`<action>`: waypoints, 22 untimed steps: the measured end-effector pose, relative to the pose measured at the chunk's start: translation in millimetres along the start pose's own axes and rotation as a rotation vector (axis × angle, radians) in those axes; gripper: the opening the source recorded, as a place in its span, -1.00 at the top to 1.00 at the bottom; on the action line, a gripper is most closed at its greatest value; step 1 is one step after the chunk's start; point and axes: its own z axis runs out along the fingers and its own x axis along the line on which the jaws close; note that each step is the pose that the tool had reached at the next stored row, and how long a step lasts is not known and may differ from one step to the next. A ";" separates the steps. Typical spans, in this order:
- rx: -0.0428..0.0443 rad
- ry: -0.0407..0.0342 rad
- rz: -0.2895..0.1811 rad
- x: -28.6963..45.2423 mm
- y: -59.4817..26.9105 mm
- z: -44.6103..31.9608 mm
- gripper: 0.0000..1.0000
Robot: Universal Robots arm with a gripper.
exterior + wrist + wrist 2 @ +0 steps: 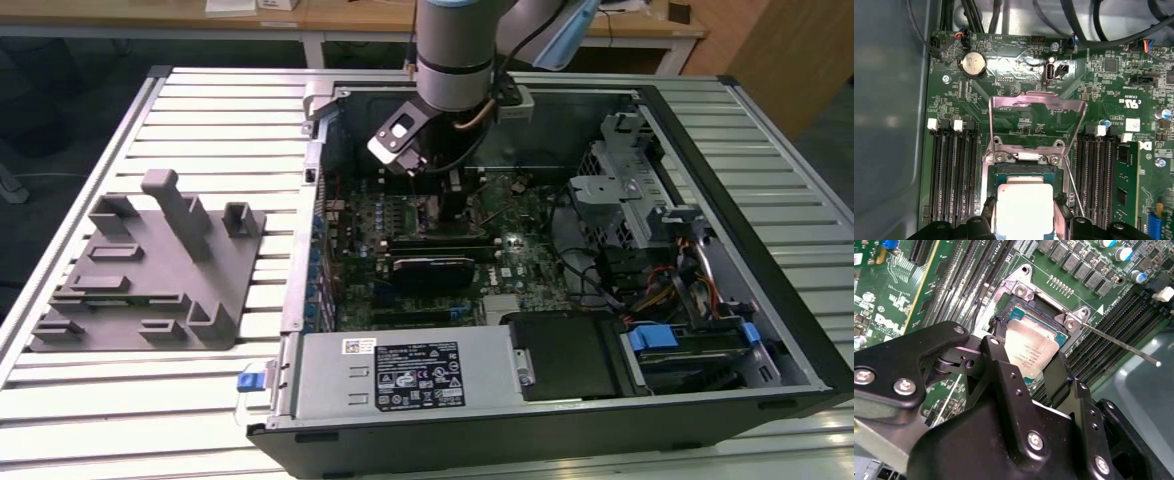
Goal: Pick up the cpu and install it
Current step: 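Place the cpu into insertion slot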
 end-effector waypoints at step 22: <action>0.0016 -0.0044 0.057 0.4 -1.2 10.1 -0.08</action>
